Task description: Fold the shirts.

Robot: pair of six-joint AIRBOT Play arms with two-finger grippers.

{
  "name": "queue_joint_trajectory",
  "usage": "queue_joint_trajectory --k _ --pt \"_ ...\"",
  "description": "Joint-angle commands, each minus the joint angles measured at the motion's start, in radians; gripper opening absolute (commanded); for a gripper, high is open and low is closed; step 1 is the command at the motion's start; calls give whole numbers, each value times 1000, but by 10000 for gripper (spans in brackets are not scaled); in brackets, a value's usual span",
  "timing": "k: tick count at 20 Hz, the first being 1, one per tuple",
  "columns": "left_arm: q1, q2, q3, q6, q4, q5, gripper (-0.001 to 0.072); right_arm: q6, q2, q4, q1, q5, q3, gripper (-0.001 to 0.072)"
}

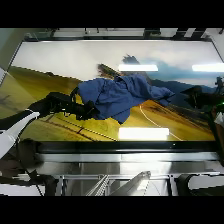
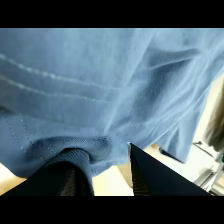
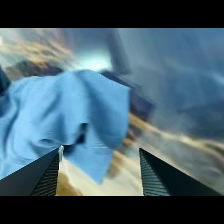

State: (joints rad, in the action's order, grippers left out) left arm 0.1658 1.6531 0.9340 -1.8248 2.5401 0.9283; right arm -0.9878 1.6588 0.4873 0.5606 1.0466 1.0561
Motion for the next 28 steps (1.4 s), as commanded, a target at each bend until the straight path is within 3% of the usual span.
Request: queue_joint_trajectory --k 1,3,4,10,13,15,16,18,20,24,26,28 --pt "2 36 4 1 0 24 344 -12 82 18 -23 33 0 552" --pt "2 66 34 0 -6 75 37 -11 108 18 -60 43 0 551" --pt "2 77 57 0 -8 92 35 -11 113 13 -79 42 0 507" --pt "0 85 189 1 -9 149 35 -43 114 -27 -190 -40 17 501" --pt "0 85 199 1 -10 156 35 -60 120 -55 -226 -67 17 435" --pt "0 85 199 0 -10 155 34 -56 120 -64 -237 -64 17 79" --pt "-4 85 199 0 -9 156 28 -39 119 -76 -237 -58 17 26" --pt "-23 72 213 -30 -5 200 27 24 100 -153 -234 23 17 25" --pt "-50 11 266 -67 0 325 26 107 33 -279 -219 186 17 23" --pt "-122 -269 492 -127 114 620 26 190 -320 -627 -156 570 17 23" --pt "-171 -442 673 -128 160 679 26 190 -605 -820 -99 597 17 24" --pt "-274 -591 931 -127 156 650 26 198 -904 -1011 -2 439 17 24"
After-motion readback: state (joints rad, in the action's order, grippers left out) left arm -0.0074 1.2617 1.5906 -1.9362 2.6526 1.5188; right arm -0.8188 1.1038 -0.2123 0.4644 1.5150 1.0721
